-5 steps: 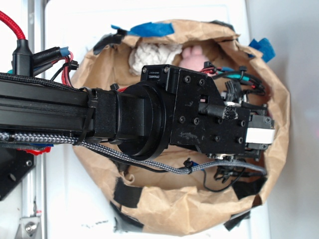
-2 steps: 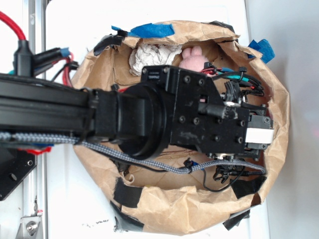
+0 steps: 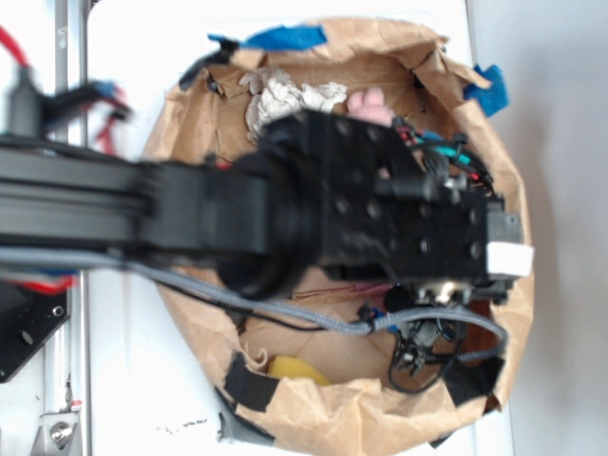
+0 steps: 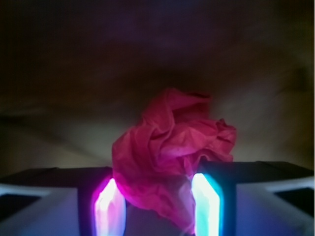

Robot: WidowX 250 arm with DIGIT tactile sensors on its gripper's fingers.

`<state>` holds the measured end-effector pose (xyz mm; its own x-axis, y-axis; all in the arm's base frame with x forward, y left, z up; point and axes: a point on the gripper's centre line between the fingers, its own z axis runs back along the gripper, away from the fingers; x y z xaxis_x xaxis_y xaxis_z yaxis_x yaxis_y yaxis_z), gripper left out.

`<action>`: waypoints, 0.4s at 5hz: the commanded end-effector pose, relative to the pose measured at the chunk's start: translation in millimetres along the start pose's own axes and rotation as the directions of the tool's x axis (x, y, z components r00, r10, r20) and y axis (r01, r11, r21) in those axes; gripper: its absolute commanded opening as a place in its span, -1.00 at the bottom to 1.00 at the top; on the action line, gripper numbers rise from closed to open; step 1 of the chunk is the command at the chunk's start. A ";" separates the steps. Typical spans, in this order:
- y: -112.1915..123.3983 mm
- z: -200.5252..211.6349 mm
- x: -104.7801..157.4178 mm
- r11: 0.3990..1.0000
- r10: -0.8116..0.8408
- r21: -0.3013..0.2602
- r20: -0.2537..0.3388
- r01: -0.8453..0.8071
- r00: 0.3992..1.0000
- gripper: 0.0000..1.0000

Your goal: Grab the red paper.

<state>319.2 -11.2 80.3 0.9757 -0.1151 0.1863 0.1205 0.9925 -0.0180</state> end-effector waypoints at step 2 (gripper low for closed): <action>9.5 89.5 -15.1 0.982 0.167 -0.075 -0.089 -0.174 0.982 -1.00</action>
<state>279.6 -1.2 134.7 0.9995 0.0299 -0.0052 -0.0303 0.9914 -0.1269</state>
